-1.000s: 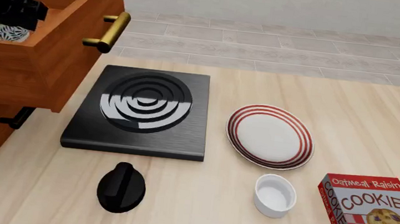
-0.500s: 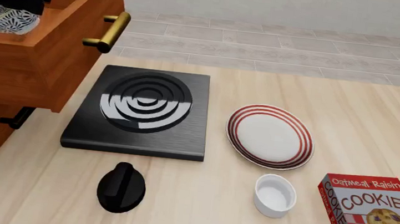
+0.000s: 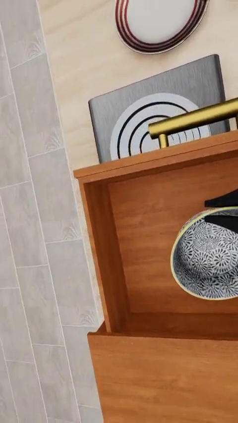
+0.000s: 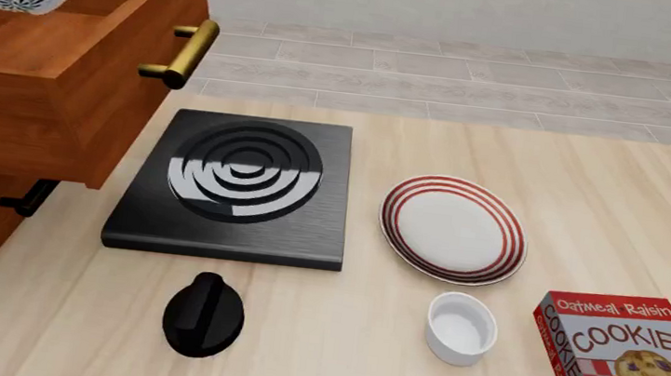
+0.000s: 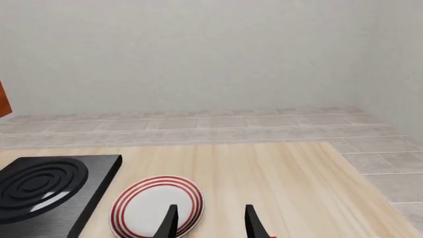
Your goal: Pick the akita bowl in the top layer of the wooden cabinet and place it on the plate.
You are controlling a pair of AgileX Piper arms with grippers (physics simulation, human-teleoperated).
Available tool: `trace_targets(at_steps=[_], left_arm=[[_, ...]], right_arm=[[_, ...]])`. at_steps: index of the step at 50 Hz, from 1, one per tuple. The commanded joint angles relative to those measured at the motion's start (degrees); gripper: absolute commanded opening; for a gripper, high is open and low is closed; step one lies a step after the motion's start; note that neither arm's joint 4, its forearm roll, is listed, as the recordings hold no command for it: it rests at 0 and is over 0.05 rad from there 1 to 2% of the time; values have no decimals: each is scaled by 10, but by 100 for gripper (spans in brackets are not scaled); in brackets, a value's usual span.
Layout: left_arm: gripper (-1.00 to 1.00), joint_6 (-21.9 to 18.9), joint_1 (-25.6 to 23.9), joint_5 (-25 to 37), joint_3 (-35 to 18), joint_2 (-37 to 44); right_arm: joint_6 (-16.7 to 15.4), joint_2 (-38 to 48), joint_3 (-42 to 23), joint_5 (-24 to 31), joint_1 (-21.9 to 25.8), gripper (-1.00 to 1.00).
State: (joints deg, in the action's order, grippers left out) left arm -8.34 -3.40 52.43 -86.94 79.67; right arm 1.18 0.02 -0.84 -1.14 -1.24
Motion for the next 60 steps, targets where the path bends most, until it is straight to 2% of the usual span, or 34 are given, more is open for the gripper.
trace_targets(at_steps=[1, 27, 60], left_arm=[[-100, -17, -11, 7, -41, 6], [-100, -46, -46, 14, -121, 31], [-100, -78, -126, 7, -206, 85]], right_arm=[[-2, 0, -1, 1, 1, 100], [-5, 0, -2, -1, 2, 100], [-4, 0, -3, -4, 5, 100]])
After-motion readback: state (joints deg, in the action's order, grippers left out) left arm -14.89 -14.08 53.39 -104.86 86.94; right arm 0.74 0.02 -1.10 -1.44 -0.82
